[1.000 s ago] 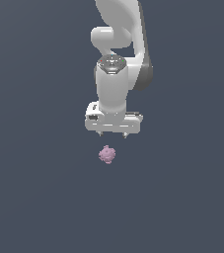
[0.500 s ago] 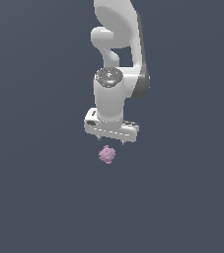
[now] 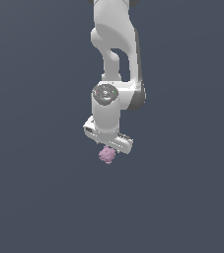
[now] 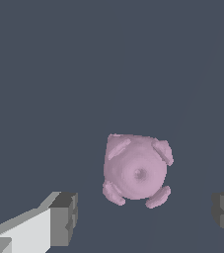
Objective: Pick up the object and move it to a goal position.
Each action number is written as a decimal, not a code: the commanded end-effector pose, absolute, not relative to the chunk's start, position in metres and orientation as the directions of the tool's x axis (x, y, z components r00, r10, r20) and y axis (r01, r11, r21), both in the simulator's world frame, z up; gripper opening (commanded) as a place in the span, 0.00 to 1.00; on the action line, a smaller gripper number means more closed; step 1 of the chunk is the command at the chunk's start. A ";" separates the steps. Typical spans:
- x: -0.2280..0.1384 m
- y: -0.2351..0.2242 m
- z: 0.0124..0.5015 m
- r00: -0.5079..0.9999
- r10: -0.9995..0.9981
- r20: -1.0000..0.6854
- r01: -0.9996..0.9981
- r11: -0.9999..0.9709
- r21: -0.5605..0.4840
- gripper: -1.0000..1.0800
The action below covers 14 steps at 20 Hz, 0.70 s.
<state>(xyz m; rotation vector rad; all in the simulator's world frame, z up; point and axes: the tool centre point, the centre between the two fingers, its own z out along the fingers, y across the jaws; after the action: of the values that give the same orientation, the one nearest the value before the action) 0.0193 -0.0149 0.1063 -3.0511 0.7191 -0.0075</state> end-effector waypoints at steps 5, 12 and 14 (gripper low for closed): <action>0.022 -0.019 0.092 0.858 -0.513 0.000 -0.513 -0.858 -0.001 0.96; 0.021 -0.020 0.088 0.854 -0.520 0.000 -0.520 -0.854 0.000 0.96; 0.021 -0.020 0.084 0.854 -0.520 0.000 -0.520 -0.854 0.000 0.96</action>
<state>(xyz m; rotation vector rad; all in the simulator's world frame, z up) 0.0218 -0.0199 0.0871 -3.0244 0.8482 -0.0009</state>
